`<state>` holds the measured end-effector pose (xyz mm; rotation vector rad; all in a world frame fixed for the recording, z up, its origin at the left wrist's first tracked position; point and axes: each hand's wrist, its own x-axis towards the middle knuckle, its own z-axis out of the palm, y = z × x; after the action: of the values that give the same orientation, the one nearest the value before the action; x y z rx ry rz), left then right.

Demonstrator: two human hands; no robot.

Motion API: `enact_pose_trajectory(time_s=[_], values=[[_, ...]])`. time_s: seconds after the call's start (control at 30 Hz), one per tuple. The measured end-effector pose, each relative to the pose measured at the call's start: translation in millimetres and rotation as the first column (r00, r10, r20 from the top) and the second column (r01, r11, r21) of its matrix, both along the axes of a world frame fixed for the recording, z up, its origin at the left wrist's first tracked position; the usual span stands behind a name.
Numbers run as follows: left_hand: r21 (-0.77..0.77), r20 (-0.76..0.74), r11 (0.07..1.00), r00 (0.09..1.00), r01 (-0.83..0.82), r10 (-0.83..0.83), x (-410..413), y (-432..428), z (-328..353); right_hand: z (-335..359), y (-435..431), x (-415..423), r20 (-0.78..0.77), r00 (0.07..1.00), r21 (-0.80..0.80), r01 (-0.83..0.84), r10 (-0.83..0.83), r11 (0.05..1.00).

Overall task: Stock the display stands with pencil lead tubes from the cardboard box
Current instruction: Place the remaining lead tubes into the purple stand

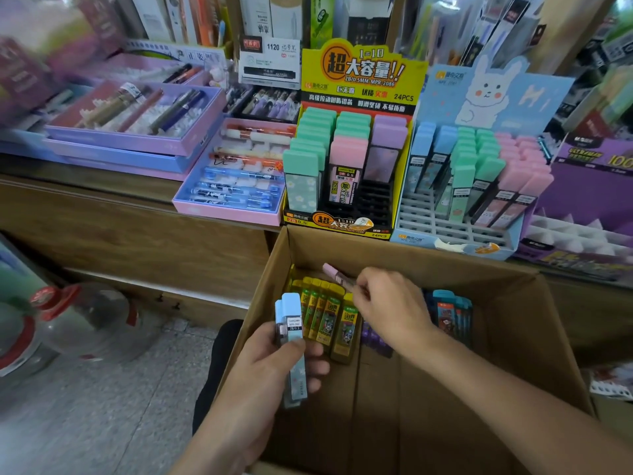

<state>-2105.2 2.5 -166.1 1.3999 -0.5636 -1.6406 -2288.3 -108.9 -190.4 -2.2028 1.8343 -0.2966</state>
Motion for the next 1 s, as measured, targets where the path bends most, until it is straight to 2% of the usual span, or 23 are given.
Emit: enact_pose_trajectory(time_s=[0.03, 0.1, 0.2, 0.3, 0.5, 0.6, 0.8, 0.93, 1.0], values=[[-0.009, 0.004, 1.000, 1.000, 0.009, -0.009, 0, -1, 1, 5, 1, -3, 0.157, 0.985, 0.100, 0.057, -0.072, 0.993], [-0.029, 0.015, 0.999, 1.000, 0.023, -0.023, 0, -3, 3, 16, 5, -11, 0.412, 0.890, 0.262, 0.089, -0.195, 0.961], [-0.060, 0.026, 0.998, 0.999, 0.031, -0.029, -3, -9, 6, 30, 18, -27, 0.641, 0.703, 0.419, 0.015, -0.308, 0.908], [-0.081, 0.004, 0.997, 1.000, 0.017, -0.016, -10, -20, 9, 39, 30, -43, 0.758, 0.523, 0.489, -0.060, -0.390, 0.870], [-0.213, 0.079, 0.969, 0.991, 0.124, -0.110, -34, -48, 20, 46, 32, -64, 0.853, 0.368, 0.426, -0.079, -0.371, 0.902], [-0.252, 0.078, 0.955, 0.986, 0.159, -0.144, -49, -61, 26, 49, 32, -67, 0.884, 0.342, 0.365, -0.075, -0.320, 0.928], [-0.293, 0.055, 0.934, 0.979, 0.206, -0.199, -73, -72, 32, 54, 37, -70, 0.894, 0.394, 0.274, -0.104, -0.213, 0.956], [-0.295, 0.068, 0.929, 0.974, 0.225, -0.215, -76, -75, 29, 62, 37, -78, 0.890, 0.411, 0.245, -0.061, -0.199, 0.968], [-0.289, 0.093, 0.920, 0.964, 0.265, -0.248, -76, -75, 27, 67, 33, -81, 0.896, 0.390, 0.241, -0.027, -0.212, 0.970]])
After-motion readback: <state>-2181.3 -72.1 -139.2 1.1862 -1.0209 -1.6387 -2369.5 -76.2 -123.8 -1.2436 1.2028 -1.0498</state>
